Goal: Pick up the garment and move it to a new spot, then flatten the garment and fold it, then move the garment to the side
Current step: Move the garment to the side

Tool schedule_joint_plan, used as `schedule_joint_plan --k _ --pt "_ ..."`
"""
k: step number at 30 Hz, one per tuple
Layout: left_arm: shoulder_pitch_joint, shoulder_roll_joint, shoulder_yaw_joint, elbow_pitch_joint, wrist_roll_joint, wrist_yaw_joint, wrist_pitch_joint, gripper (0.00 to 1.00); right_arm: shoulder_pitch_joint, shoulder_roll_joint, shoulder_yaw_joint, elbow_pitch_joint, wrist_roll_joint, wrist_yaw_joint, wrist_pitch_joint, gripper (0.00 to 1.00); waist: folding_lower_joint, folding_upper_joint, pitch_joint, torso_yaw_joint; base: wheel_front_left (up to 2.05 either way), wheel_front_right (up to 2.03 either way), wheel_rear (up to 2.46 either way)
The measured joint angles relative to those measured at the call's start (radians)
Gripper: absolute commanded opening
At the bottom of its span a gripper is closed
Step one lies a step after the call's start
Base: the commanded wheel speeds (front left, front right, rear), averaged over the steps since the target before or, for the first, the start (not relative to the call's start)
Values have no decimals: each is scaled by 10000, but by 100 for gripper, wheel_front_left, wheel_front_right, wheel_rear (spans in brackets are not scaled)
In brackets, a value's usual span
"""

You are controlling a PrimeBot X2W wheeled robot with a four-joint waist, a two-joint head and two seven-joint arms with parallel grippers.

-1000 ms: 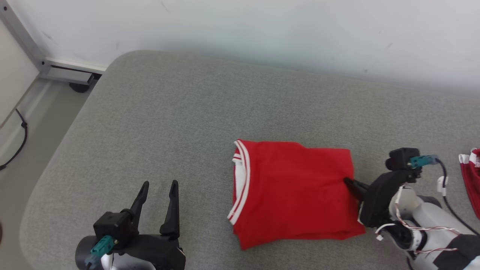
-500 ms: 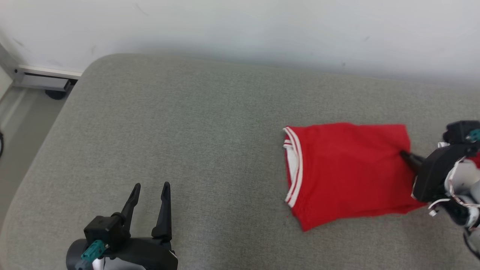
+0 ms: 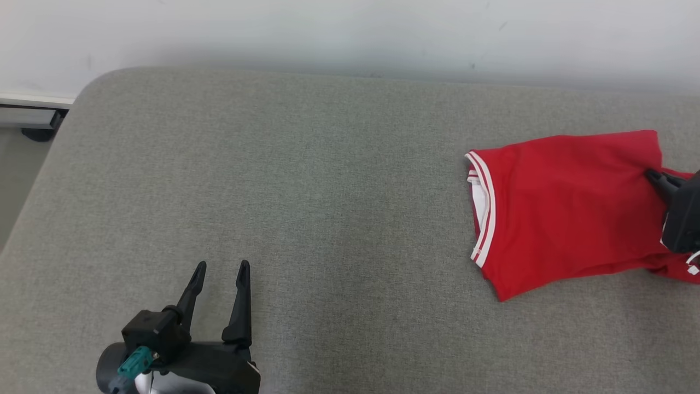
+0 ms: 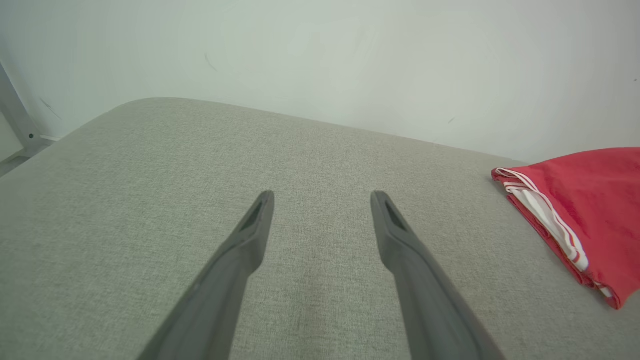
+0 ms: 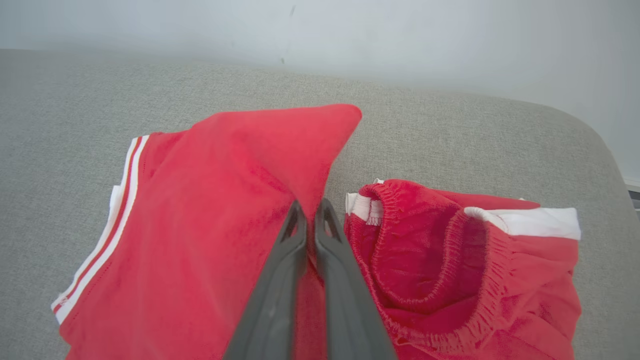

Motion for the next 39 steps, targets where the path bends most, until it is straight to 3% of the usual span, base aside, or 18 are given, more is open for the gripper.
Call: schedule_joint_plan --k 19,39 --pt "-297 86 -27 -148 15 -10 81 100 -749 -1317 -178 -157 -144 35 1053 0 0 0 269 -556 0 0 0" --pt "-643 130 -111 -230 46 -96 251 100 -2067 -1981 -19 245 -702 102 2255 0 0 -2 691 -693 0 0 0"
